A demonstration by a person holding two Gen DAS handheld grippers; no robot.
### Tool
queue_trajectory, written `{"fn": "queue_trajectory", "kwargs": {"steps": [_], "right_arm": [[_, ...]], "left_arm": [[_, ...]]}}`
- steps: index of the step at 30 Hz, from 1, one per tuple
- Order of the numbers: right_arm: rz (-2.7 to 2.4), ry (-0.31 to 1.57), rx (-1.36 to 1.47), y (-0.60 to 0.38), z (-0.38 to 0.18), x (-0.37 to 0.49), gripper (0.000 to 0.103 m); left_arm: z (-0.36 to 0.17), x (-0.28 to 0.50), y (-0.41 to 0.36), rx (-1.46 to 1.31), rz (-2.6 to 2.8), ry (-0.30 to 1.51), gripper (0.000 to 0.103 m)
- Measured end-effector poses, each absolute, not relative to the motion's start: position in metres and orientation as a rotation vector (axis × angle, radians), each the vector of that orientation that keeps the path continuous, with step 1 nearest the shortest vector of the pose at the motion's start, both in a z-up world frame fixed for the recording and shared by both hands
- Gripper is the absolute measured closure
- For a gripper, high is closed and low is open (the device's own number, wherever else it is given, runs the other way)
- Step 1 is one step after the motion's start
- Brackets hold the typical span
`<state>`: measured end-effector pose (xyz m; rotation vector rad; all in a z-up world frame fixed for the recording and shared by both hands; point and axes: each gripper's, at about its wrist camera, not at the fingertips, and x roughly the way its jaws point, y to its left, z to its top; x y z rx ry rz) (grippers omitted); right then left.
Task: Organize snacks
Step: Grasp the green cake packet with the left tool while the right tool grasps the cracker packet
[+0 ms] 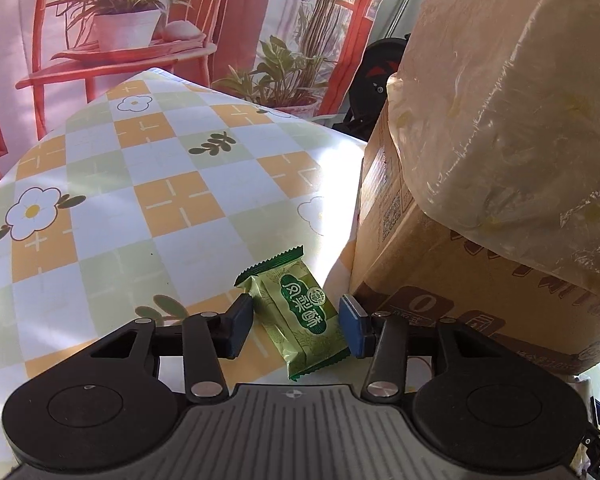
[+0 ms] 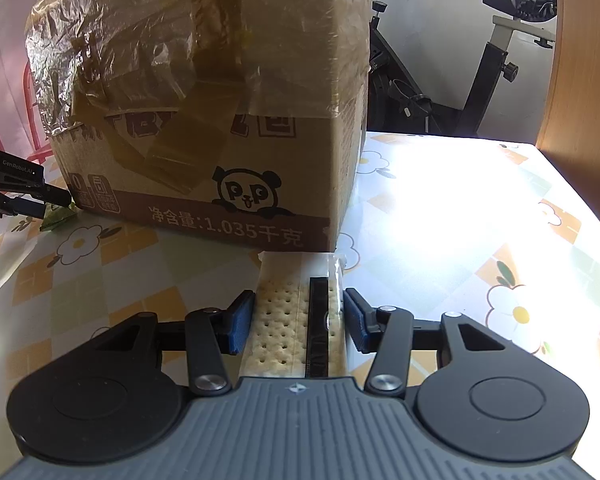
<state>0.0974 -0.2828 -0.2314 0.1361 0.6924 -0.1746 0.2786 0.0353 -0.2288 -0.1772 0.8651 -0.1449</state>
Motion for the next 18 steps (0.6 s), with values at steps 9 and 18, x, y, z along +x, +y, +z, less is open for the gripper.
{"fn": "queue_trajectory", "kwargs": {"steps": [9,18], "right_arm": [[-0.176,0.686,0.139,-0.283,-0.231,0.096,0.052],[-0.181,0.687,0.129,-0.281,-0.232,0.097,0.052]], "left_arm": [[-0.223,0.274,0.034,-0.026,-0.141,0.846,0.059],[-0.231,0.285,0.028,0.005,-0.112,0.848,0.062]]}}
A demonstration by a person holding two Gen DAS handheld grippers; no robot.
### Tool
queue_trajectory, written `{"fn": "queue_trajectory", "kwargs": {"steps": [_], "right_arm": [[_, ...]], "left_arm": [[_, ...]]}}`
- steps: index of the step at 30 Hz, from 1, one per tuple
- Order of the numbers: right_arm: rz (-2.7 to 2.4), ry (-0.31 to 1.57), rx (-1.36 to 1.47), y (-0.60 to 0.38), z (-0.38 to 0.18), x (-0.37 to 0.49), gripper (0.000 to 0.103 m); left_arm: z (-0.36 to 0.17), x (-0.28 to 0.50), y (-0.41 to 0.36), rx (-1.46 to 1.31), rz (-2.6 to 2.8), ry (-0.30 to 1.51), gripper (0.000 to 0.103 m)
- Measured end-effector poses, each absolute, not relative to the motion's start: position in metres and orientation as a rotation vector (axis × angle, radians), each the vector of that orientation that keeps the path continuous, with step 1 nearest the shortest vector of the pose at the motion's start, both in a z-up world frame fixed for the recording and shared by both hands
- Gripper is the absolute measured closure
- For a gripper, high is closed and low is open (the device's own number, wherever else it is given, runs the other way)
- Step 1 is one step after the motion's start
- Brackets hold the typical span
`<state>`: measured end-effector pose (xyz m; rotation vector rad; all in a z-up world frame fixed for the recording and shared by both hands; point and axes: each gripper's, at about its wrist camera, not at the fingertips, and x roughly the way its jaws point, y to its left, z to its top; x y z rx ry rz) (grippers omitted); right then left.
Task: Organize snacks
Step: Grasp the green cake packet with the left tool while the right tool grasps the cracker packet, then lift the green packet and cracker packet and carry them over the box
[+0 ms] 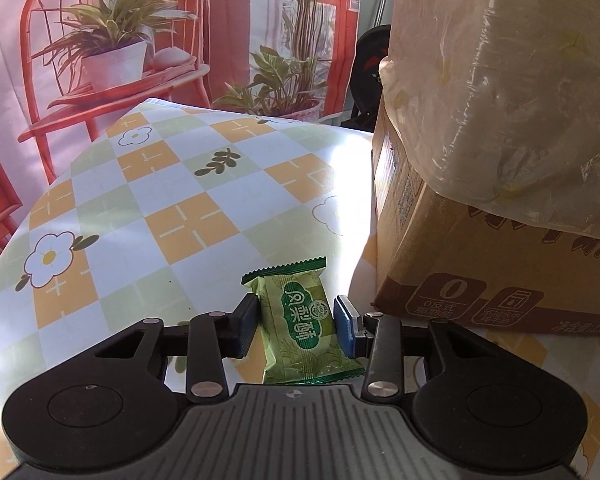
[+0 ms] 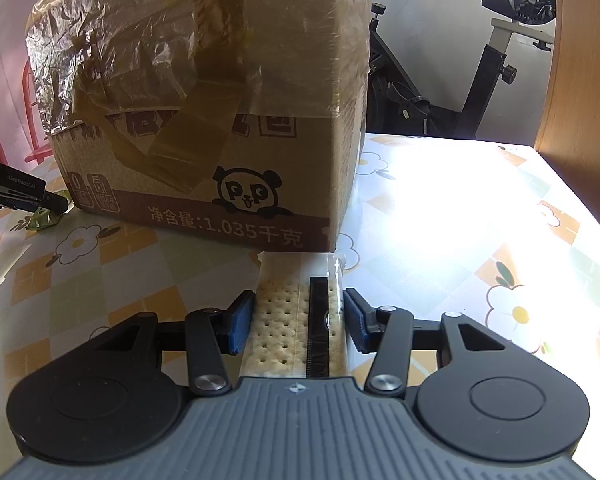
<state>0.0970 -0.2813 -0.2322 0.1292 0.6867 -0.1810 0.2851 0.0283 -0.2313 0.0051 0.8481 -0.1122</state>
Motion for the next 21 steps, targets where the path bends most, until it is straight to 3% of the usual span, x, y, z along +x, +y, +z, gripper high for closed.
{"fn": "queue_trajectory", "kwargs": {"steps": [21], "right_arm": [[-0.100,0.603,0.111,-0.254,-0.199,0.076,0.054]], "left_arm": [[-0.171,0.195,0.019,0.055,-0.246,0.681,0.064]]}}
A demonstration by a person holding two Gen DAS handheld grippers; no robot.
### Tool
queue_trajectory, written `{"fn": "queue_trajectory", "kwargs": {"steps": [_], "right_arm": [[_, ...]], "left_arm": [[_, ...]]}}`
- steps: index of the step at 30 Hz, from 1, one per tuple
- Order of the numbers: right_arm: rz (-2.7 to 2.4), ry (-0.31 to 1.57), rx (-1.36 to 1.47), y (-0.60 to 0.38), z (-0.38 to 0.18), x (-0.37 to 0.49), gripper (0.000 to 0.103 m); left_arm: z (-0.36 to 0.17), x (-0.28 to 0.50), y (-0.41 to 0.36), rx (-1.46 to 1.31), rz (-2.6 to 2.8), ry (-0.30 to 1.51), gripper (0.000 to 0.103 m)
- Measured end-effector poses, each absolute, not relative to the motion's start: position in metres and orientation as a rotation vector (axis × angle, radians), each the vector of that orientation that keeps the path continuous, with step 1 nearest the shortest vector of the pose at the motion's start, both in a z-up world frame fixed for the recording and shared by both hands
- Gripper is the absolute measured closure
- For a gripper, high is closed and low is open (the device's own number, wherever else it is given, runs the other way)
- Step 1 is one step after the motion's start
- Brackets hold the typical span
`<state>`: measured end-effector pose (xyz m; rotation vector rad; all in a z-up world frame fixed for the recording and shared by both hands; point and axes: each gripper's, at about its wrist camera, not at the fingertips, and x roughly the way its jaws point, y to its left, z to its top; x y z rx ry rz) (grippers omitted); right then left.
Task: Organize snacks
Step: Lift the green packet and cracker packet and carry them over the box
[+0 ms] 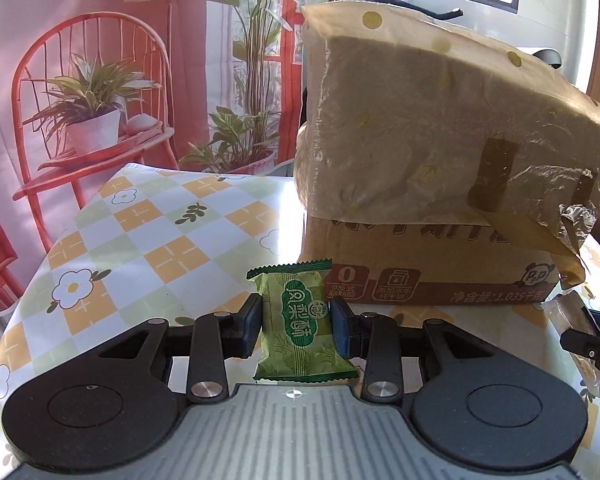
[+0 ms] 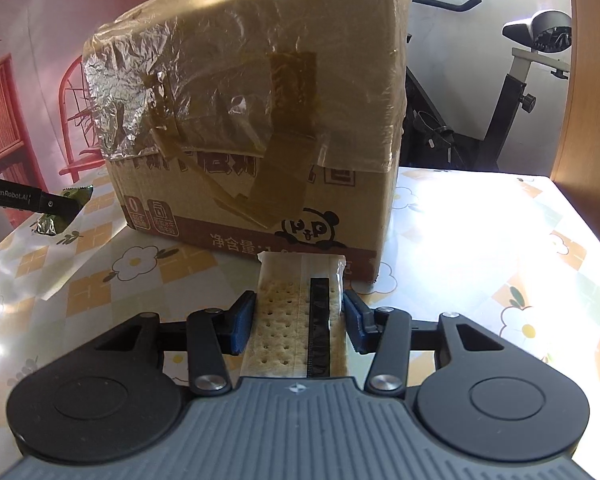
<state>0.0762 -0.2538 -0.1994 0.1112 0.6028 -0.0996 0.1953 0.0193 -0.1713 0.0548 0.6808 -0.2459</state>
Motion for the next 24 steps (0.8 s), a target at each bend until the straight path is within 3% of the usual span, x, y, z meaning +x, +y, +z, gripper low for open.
{"fn": "queue_trajectory", "kwargs": {"steps": [16,24], "right_arm": [[-0.024,0.369,0.008,-0.229,-0.127,0.060,0.054],[-0.007,0.234,-0.017,-0.238,-0.066,0.072,0.054]], "left_arm": [[-0.103,0.154,-0.009,0.055,-0.335,0.480,0.064],[-0.052,0.173,-0.024,0.048,-0.344,0.372,0.064]]}}
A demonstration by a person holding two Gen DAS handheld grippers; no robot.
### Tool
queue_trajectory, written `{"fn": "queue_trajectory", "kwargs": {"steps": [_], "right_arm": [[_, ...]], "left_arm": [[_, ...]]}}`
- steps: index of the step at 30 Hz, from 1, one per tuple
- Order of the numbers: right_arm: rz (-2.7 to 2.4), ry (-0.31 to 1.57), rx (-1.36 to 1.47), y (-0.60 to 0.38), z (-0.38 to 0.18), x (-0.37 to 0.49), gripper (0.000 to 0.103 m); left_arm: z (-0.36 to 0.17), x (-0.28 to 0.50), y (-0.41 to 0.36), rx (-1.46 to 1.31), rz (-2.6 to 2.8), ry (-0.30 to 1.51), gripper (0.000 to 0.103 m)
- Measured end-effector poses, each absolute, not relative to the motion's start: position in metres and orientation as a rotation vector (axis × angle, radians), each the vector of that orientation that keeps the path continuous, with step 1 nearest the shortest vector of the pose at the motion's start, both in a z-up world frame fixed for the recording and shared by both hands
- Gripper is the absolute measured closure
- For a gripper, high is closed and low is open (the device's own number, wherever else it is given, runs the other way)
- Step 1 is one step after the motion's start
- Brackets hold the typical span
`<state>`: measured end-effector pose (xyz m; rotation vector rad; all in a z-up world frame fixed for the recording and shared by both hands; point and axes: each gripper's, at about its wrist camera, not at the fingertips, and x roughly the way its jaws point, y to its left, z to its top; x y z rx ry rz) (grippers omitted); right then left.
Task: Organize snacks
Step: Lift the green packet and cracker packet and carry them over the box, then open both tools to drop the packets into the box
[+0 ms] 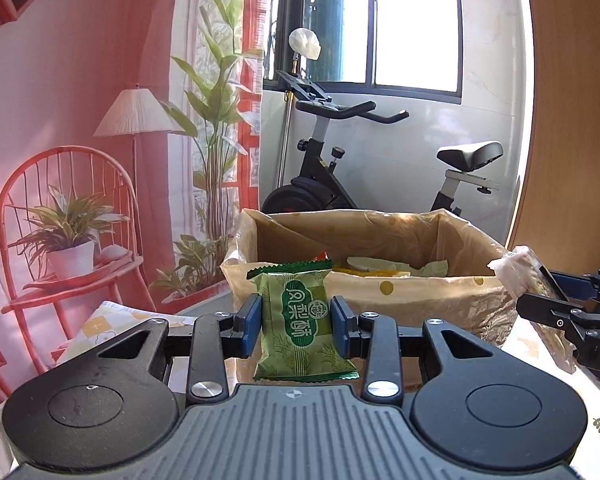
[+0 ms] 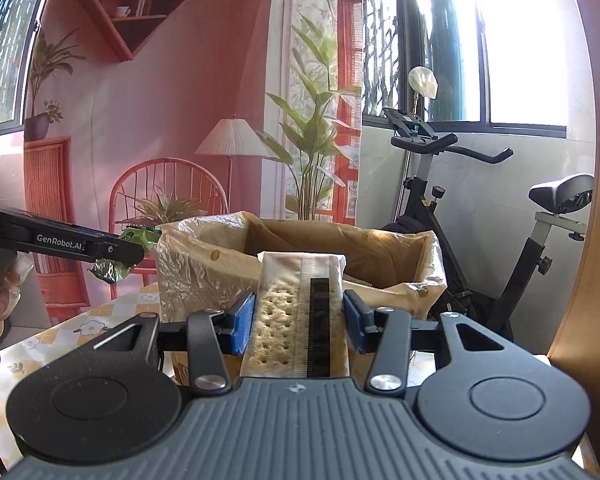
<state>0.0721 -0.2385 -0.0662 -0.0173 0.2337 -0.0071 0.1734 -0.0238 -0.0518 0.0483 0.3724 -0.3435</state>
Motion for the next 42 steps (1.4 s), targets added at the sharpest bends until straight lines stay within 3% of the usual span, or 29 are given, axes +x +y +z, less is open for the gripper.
{"fn": "queue_trajectory", "kwargs": {"steps": [10,18,33,35,37,40,42], "right_arm": [[-0.072,0.263,0.017,-0.277,-0.030,0.153,0.054],[-0.156,0.371,0.051,-0.300,-0.046,0.194,0.054],[-0.185,0.453,0.070,-0.305,-0.060,0.202,0.053],[-0.185,0.444,0.077,-0.304,-0.057,0.201,0.052],[-0.186,0.444,0.083,-0.304,-0.054,0.199,0.044],[-0.180,0.448,0.090,-0.301,-0.047,0.195,0.035],[-0.170,0.440,0.102,-0.298,-0.039,0.190,0.022]], "left_arm": [[-0.016,0.243,-0.063,0.073,-0.360,0.348,0.064],[-0.032,0.294,-0.085,0.095,-0.329,0.447,0.064],[-0.054,0.304,-0.093,0.117,-0.340,0.516,0.063],[-0.051,0.302,-0.091,0.115,-0.336,0.510,0.058],[-0.045,0.297,-0.088,0.112,-0.333,0.500,0.039],[-0.033,0.286,-0.085,0.135,-0.331,0.463,0.029],[-0.023,0.277,-0.080,0.146,-0.326,0.438,0.020]]}}
